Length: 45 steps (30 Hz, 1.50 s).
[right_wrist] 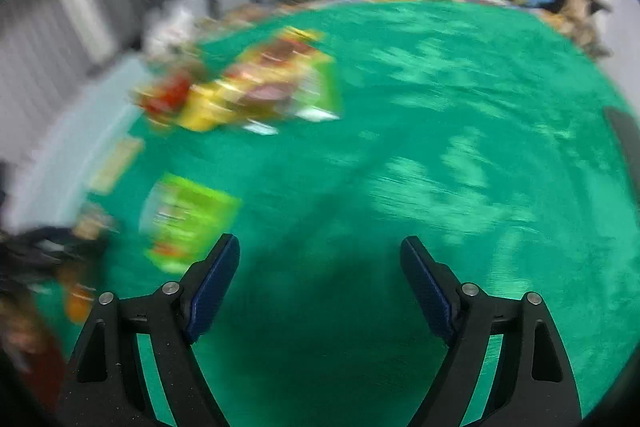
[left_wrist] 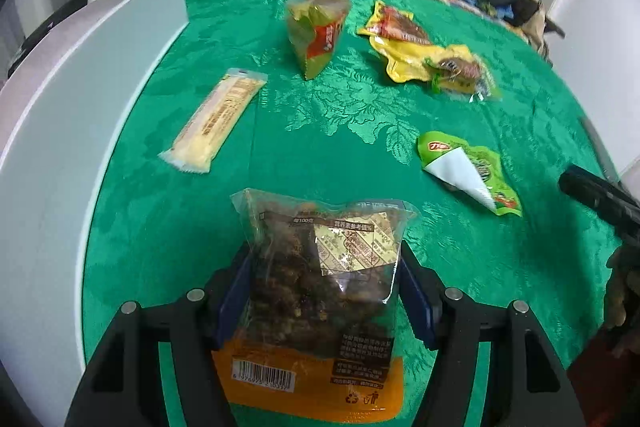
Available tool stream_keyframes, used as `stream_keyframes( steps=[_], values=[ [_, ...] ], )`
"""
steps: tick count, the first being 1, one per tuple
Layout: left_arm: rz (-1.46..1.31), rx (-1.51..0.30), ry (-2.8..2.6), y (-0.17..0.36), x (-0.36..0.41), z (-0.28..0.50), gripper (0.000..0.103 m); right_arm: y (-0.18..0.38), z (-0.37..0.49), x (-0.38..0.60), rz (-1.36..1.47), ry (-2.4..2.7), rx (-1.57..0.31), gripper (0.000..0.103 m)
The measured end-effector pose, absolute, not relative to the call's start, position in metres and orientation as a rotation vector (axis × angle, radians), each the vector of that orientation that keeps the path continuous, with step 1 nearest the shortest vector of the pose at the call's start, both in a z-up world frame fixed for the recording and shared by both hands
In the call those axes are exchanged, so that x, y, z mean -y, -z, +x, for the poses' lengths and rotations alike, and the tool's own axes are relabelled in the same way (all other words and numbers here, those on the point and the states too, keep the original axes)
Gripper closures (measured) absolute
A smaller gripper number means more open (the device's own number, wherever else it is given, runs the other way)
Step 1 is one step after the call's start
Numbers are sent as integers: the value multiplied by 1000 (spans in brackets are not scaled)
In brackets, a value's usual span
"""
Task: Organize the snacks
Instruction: 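Grasp the green-and-white pouch with the right tool while left holds the meat bag, then carry both packets over the white box and open both tools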
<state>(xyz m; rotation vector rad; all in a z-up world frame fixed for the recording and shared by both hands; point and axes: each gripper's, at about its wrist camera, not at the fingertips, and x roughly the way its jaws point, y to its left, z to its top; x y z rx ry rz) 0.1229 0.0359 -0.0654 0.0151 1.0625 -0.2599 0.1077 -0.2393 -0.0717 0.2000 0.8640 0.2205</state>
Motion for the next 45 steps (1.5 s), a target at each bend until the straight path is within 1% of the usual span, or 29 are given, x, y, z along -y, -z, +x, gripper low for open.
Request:
stream_keyframes(
  steps=[3,7,8,10,12,14,16,17,18,21,27,37,45],
  values=[
    [-10,-1047,257,62,-40,117,37,56,116,182,-43,-414,-887,18],
    [-61,-1030,244,54,-51,112,37,79,137,116,-406,-522,-964,18],
    [-73,-1025,241,52,-54,111,37,87,143,108,-457,-519,-984,18],
    [-90,-1019,240,50,-59,110,37,86,156,106,-403,-539,-994,18],
    [-92,-1019,239,50,-61,110,37,90,171,107,-349,-529,-1064,17],
    [-90,-1019,232,52,-63,108,37,88,178,109,-307,-517,-1073,25],
    [-101,-1023,229,53,-64,108,37,83,181,111,-273,-503,-1072,58],
    [-109,-1023,228,53,-65,108,37,79,182,112,-244,-494,-1079,61],
    [-115,-1022,227,53,-65,107,37,76,184,113,-228,-482,-1094,75],
    [-130,-1014,230,49,-66,106,37,69,186,121,-149,-473,-1104,81],
    [-151,-979,239,34,-70,101,37,52,184,151,42,-452,-1086,85],
    [-226,-923,247,4,-86,94,37,23,171,184,261,-477,-1023,85],
    [-307,-820,247,-49,-124,85,37,-20,164,175,341,-551,-948,85]
  ],
)
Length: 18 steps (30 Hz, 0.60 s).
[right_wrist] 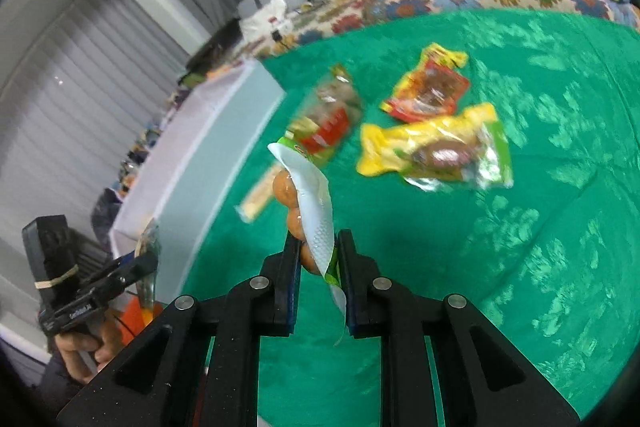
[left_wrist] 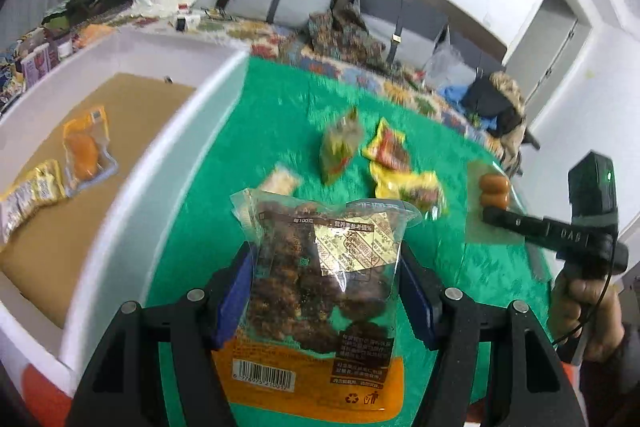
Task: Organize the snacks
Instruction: 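Carry both packets over the white box and open both tools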
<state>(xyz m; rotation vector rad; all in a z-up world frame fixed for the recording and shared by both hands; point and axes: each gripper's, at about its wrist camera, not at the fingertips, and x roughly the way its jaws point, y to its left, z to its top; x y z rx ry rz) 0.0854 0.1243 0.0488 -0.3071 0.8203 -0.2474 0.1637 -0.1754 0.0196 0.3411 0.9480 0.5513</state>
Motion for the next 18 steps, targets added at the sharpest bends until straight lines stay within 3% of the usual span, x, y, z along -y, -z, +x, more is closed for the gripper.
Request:
stream_keyframes(
  steps=[10,18],
  values=[
    [-355,-701,72,-100,-252,93,37,-87,171,94,365,-717,-878,85],
    [-351,-743,-130,-77,-360,98,37,-110,193,-51,373,-908,-919,85]
  ],
)
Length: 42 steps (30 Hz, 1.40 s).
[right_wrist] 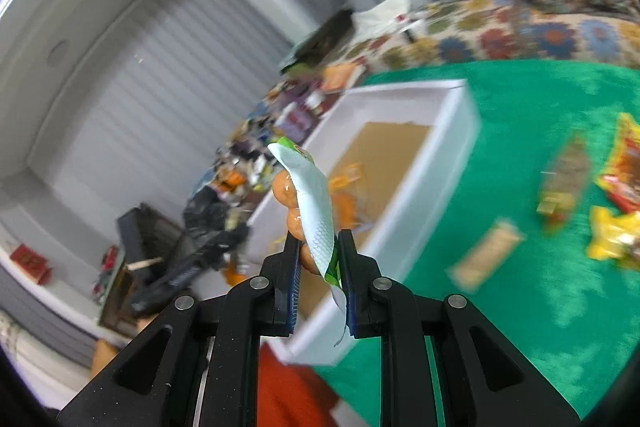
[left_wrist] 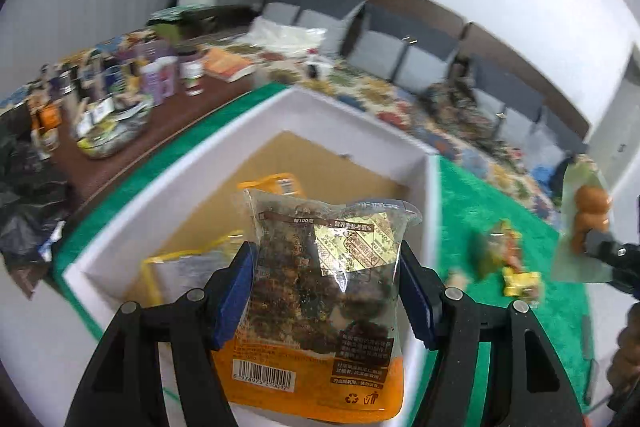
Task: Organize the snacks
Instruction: 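Carry both packets over the white box and open both tools, then return both tools from the box back over the bed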
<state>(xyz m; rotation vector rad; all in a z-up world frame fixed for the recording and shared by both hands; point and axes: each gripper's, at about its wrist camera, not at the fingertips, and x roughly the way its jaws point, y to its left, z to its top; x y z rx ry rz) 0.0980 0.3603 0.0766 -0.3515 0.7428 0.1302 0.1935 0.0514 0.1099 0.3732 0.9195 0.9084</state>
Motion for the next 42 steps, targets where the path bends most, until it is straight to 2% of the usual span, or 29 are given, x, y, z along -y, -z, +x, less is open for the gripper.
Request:
stream_keyframes(
  steps=[2,3,4,5,6,7,14,19,22,25,31,38,42],
  values=[
    [-333,-773,-163,-64,-370,99,35,-103,195,-90,356,-937,-944,84],
    [-317,-795,-178,-56,-374,101,31,-98,195,-105,355,-947,-955,82],
    [-306,-819,-188,-48,-376,102,21,-91,195,-122,353,-961,-965,75],
    [-302,-831,-201,-43,-377,103,17,-82,195,-137,348,-964,-989,63],
    [-300,-837,-219,-38,-380,101,14,-73,196,-149,350,-962,-1030,37],
    [-303,-837,-224,-34,-381,100,13,-66,197,-153,353,-947,-1048,34],
    [-360,-789,-183,-34,-364,72,10,-46,184,-103,255,-802,-964,34],
    [-324,-768,19,-48,-280,69,4,17,160,-10,-29,-492,-926,34],
    [-290,-783,152,-45,-217,74,0,58,141,76,-76,-299,-951,34],
    [-241,-852,236,-25,-154,86,0,79,123,149,-81,-137,-960,34],
    [-127,-1012,251,54,-52,118,1,85,109,244,-45,81,-940,34],
    [34,-1017,243,90,-5,133,2,85,119,280,64,156,-920,33],
    [125,-976,248,95,3,132,0,88,119,280,65,166,-897,24]
  ],
)
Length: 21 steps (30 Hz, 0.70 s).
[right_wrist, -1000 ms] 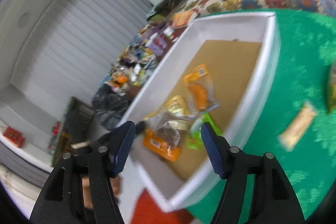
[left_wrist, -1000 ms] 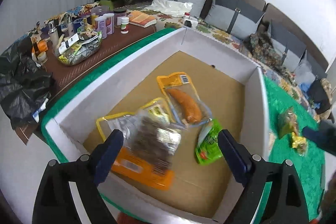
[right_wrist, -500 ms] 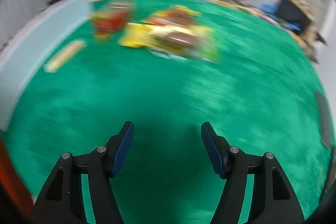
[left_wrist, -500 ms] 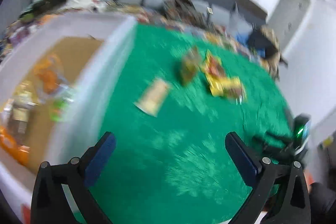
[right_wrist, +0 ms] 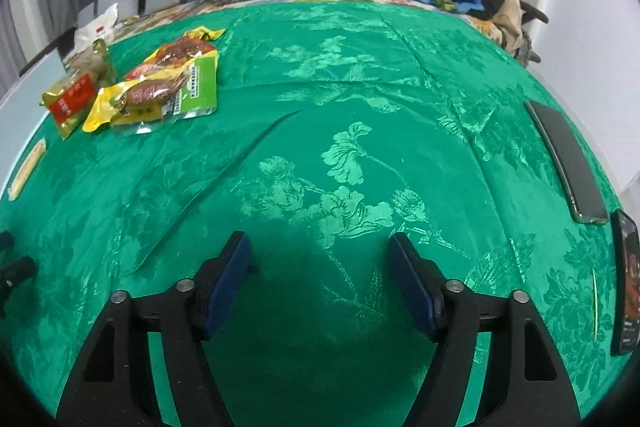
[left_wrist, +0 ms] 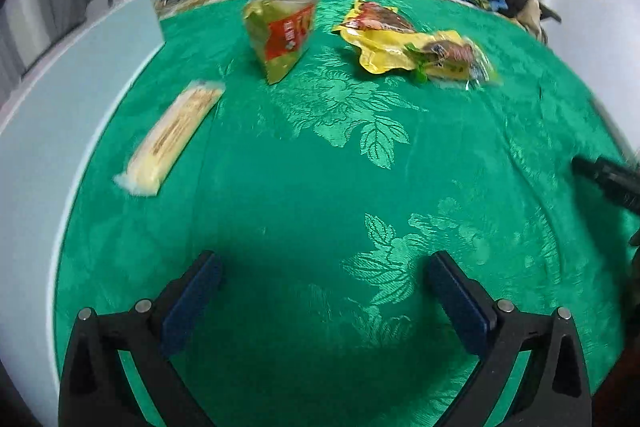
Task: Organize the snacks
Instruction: 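Return both tools from the box back over the bed, then grasp the cream bar packet with the left tool and lift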
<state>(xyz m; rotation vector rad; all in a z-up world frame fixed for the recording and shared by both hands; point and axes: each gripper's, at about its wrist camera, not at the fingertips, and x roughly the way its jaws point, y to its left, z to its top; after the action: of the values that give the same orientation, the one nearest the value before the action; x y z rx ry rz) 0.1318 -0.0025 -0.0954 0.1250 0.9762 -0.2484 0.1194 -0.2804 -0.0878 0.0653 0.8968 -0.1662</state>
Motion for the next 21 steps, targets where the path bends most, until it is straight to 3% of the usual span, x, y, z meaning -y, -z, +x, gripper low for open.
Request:
stream_keyframes(
  steps=[4,21],
  values=[
    [120,-949,256,96,0,135,0,89,120,281,68,163,-904,18],
    [119,-940,256,98,0,134,0,91,121,282,69,158,-904,16]
  ],
)
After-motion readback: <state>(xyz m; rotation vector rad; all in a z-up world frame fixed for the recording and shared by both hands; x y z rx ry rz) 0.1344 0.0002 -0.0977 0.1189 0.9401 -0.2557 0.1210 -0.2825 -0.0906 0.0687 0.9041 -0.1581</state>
